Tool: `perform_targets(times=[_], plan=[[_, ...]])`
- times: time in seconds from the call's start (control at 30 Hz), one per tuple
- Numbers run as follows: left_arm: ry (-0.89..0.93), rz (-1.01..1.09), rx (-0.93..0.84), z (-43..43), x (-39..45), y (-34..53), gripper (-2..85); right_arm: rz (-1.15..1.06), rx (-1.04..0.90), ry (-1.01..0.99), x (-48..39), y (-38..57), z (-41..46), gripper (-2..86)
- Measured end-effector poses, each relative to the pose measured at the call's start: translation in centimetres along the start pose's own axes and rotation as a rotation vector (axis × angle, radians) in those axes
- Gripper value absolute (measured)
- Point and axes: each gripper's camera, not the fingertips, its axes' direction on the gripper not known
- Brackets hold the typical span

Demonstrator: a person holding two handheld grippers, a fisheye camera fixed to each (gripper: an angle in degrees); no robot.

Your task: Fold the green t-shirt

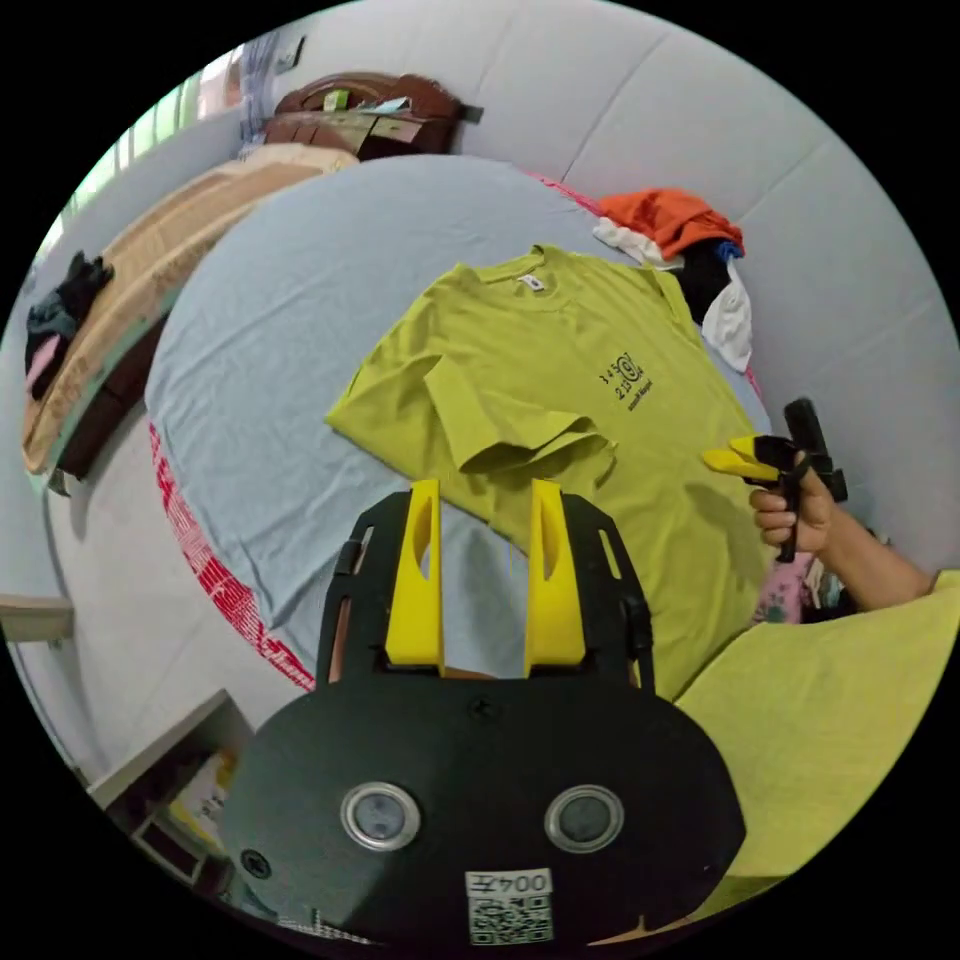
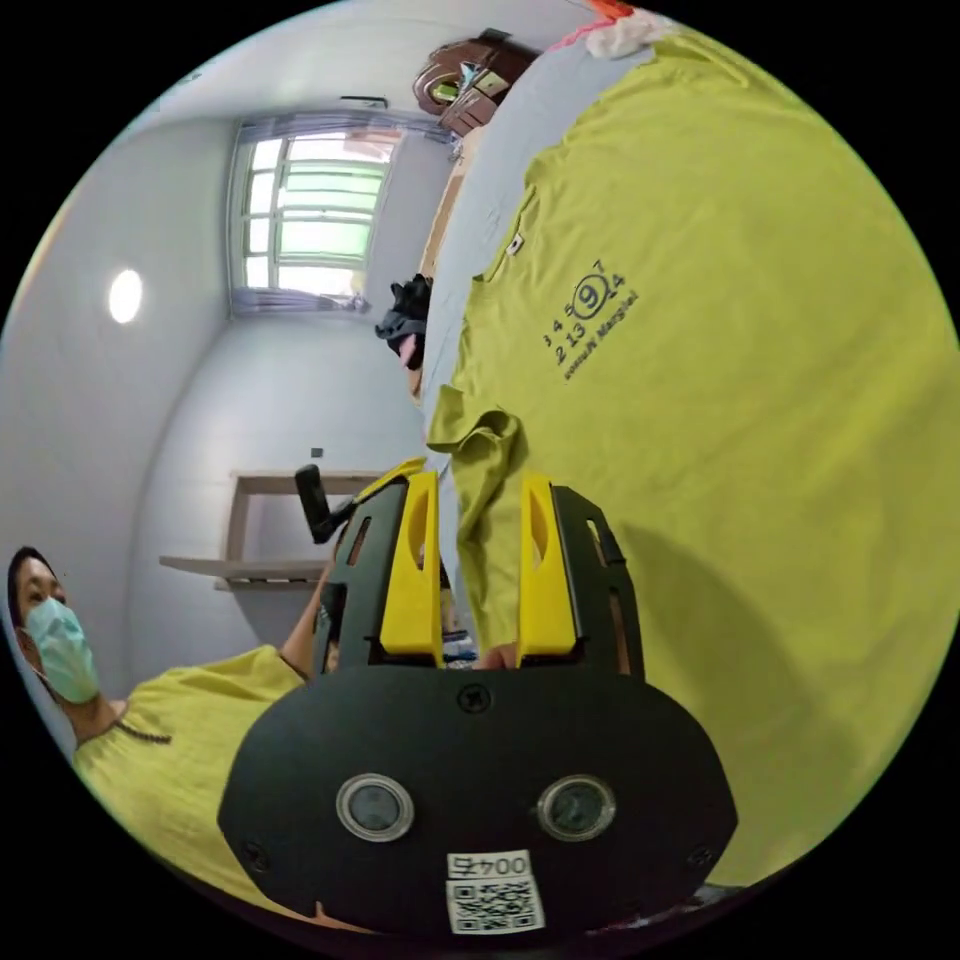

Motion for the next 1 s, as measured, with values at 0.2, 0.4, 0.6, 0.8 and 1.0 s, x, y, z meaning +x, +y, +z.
perform_targets(times=[0.2, 0.4, 0.6, 0.8, 1.0], plan=[[-0.021, 0.088, -0.037, -0.1, -2.6, -3.6, 12.5, 0.008, -0.024, 0.094, -0.1, -1.8, 6.4, 12.1], [-0.052, 0.166, -0.120, 0.5, -3.8, -7.7, 9.2, -0.015, -0.065, 0.182, -1.2, -2.8, 10.0, 10.3], [0.045, 0.095, -0.177, -3.3, -7.0, -11.9, 1.5, -0.019, -0.088, 0.208, -1.9, -3.5, 11.3, 1.7], [0.285, 0.008, -0.187, -10.4, -9.6, -18.9, 0.9, -0.040, -0.008, 0.127, -3.0, -1.8, 9.6, 0.4], [0.392, -0.063, -0.235, -8.2, -11.2, -26.4, 1.9, 0.007, 0.009, 0.218, -1.7, -1.7, 9.5, 2.7]])
